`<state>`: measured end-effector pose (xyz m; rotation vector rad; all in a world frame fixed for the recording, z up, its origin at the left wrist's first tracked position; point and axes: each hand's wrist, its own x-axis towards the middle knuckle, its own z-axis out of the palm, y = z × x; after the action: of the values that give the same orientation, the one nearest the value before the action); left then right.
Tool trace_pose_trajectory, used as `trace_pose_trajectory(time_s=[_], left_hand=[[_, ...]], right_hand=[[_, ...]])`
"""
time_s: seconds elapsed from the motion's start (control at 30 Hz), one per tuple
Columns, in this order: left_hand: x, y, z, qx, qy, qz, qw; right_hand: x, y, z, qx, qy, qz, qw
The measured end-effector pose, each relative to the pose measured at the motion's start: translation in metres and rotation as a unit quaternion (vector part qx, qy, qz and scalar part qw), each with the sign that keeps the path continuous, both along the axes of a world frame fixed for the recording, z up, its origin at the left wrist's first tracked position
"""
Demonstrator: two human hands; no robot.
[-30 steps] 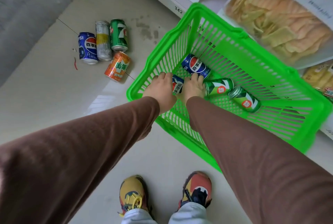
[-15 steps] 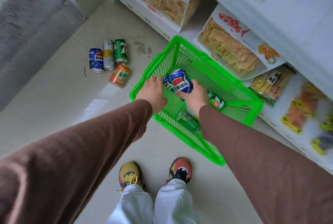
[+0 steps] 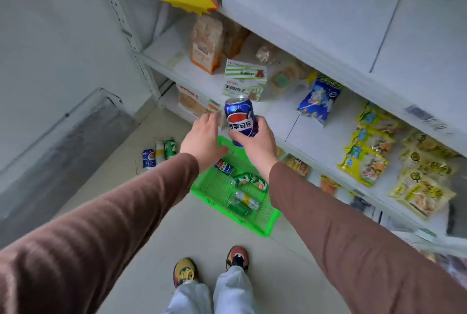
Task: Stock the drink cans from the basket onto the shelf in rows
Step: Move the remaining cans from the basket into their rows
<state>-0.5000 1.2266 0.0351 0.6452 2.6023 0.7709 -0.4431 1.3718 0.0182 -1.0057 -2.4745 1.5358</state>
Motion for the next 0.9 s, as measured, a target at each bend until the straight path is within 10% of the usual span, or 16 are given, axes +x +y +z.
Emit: trace_pose_trajectory(time_s=[0.4, 0.9], left_hand=[[-0.026, 0.045, 0.189, 0.101, 0.134, -0.067, 0.984], [-0.141, 0.127, 0.213, 0.055, 0.143, -0.092, 0.984]], right_hand=[[-0.016, 0.036, 0.206, 0.014, 0.170, -0.043, 0.984], [-0.117, 0.132, 0.201, -0.010, 0.164, -0.125, 0.978]])
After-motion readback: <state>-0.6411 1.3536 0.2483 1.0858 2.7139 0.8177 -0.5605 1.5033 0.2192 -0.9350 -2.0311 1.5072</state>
